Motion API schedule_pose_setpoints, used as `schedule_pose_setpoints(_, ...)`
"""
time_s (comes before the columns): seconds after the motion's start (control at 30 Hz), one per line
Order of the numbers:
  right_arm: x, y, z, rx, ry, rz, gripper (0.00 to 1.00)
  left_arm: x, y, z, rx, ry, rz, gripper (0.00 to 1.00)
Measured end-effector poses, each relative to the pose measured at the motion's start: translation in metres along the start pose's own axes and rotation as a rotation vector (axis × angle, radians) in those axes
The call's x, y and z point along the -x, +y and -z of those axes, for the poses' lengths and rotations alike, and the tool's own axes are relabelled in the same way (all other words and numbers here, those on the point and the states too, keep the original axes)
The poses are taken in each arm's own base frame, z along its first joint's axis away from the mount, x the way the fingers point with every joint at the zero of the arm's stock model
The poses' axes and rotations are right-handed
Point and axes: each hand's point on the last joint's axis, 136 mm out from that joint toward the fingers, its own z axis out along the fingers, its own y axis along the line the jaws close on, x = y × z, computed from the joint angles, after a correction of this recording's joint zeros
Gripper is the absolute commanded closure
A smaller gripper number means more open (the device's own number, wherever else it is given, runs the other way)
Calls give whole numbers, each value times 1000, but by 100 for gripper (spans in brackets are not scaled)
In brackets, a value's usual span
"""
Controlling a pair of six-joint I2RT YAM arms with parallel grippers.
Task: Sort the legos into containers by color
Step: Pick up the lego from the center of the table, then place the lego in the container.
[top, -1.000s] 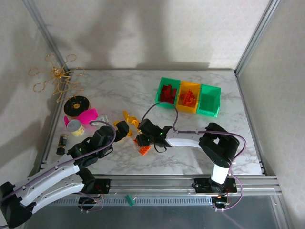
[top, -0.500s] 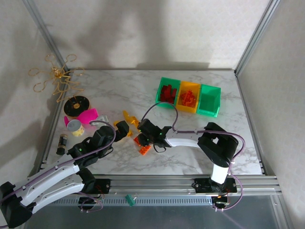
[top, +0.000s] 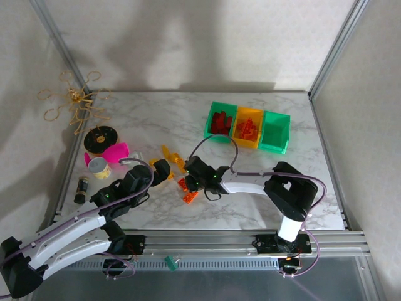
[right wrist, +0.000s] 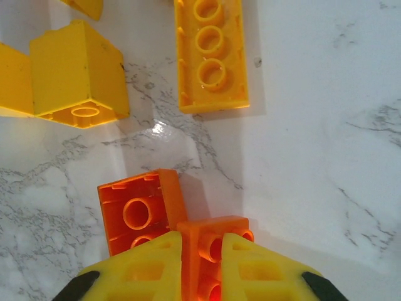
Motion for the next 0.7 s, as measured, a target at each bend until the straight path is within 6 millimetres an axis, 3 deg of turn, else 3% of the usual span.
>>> schedule_pose_setpoints(0.2, 12, -8, 16, 7, -36, -29, 86, -1, -1, -1, 0, 2, -4, 0)
schedule_pose_setpoints(0.4, 42, -27, 43, 18, -103, -95, 84, -2, -9, -7, -3, 17, -30, 0)
schedule_pose_setpoints(0.53, 72, -61, 67, -18, -179, -154, 83, 0, -27, -15, -27, 30, -48, 0)
schedule_pose_setpoints(0.7, 116, -129, 93, -126, -275, -250, 82, 2, -53, -25, -77, 37, -58, 0)
